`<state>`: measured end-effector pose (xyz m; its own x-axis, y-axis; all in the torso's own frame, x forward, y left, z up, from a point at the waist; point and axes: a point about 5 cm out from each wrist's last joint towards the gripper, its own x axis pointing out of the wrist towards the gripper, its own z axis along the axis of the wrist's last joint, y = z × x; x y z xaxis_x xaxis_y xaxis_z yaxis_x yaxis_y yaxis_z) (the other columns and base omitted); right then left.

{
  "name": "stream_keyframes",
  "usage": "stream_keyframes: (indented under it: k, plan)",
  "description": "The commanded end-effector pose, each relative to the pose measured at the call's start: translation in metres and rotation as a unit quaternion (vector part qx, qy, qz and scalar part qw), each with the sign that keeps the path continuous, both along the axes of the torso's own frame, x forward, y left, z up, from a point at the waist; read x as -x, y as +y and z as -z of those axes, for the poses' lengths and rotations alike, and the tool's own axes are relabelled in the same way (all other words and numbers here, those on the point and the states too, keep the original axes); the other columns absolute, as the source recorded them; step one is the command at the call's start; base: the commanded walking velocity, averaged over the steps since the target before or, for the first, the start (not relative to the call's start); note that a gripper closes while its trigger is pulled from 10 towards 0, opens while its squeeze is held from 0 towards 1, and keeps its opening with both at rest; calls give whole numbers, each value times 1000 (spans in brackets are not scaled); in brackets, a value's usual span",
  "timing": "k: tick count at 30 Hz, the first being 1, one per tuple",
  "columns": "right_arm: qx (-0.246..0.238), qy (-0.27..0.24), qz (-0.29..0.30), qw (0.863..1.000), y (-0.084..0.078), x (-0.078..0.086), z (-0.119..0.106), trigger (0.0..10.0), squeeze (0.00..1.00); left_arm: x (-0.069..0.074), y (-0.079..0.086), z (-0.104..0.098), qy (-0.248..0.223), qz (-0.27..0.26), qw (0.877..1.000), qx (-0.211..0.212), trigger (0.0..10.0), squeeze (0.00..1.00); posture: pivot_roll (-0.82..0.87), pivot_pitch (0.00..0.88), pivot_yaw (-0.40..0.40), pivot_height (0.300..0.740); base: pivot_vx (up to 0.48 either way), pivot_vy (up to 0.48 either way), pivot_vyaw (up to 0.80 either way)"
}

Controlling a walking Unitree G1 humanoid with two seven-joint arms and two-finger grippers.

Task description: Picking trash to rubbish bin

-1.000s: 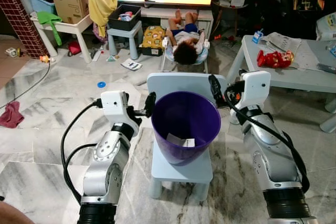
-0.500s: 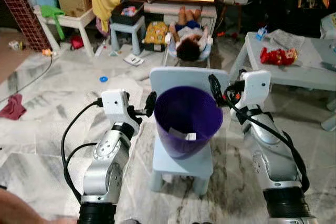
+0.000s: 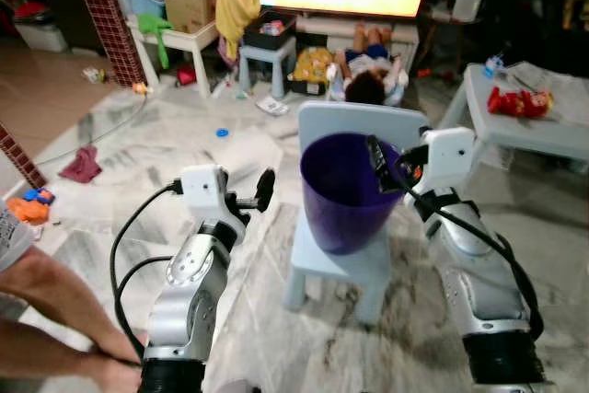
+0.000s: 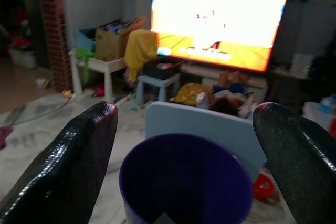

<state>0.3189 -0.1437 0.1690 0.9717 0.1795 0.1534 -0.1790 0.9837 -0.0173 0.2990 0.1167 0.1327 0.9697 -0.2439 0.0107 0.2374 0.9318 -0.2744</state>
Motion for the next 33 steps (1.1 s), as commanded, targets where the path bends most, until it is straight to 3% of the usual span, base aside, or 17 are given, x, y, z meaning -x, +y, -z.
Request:
stream_keyframes:
  k: [1,33]
  plan:
    - [0,-8,7,1000,-3,-1,-5,10000,0,-1,-1,-3,-4,3,1000,-4,10000,0,-30,35,-51,740,-337,0,0]
    - [-3,-4,11,1000,-4,-1,-4,10000,0,0,-4,-2,-3,12,1000,-6,10000,0,-32,37,-46,740,-336,0,0]
